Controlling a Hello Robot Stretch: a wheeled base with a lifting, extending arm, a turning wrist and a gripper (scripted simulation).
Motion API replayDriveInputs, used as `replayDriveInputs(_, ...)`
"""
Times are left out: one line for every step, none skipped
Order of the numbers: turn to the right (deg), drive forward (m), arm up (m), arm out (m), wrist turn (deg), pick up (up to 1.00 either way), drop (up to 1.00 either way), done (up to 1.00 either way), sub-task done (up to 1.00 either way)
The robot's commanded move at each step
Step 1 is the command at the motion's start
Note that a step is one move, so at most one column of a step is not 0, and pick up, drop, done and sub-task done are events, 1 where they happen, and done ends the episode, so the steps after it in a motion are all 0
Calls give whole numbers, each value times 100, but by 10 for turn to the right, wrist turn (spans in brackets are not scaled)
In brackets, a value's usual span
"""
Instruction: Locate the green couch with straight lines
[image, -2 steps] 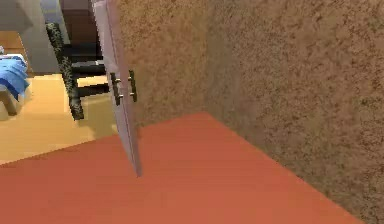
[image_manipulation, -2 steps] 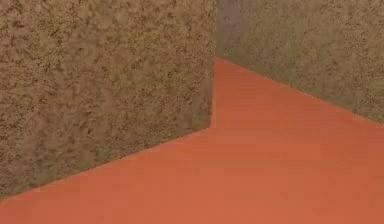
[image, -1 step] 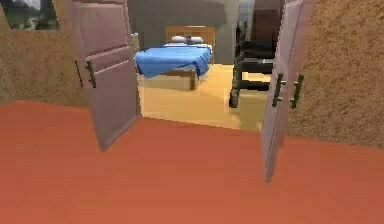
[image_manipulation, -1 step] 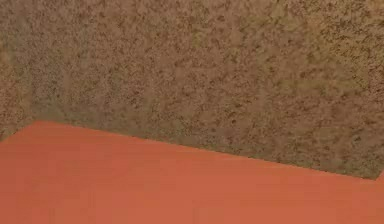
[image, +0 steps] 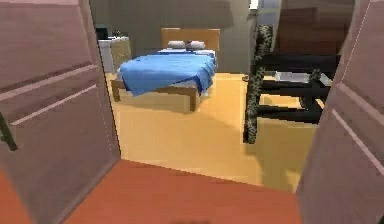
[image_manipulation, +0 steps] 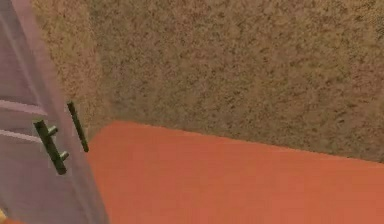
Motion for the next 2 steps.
replayDriveInputs(-30,0,0,0,0,0,0,0,0)
replayDriveInputs(0,40,0,0,0,0,0,0,0)
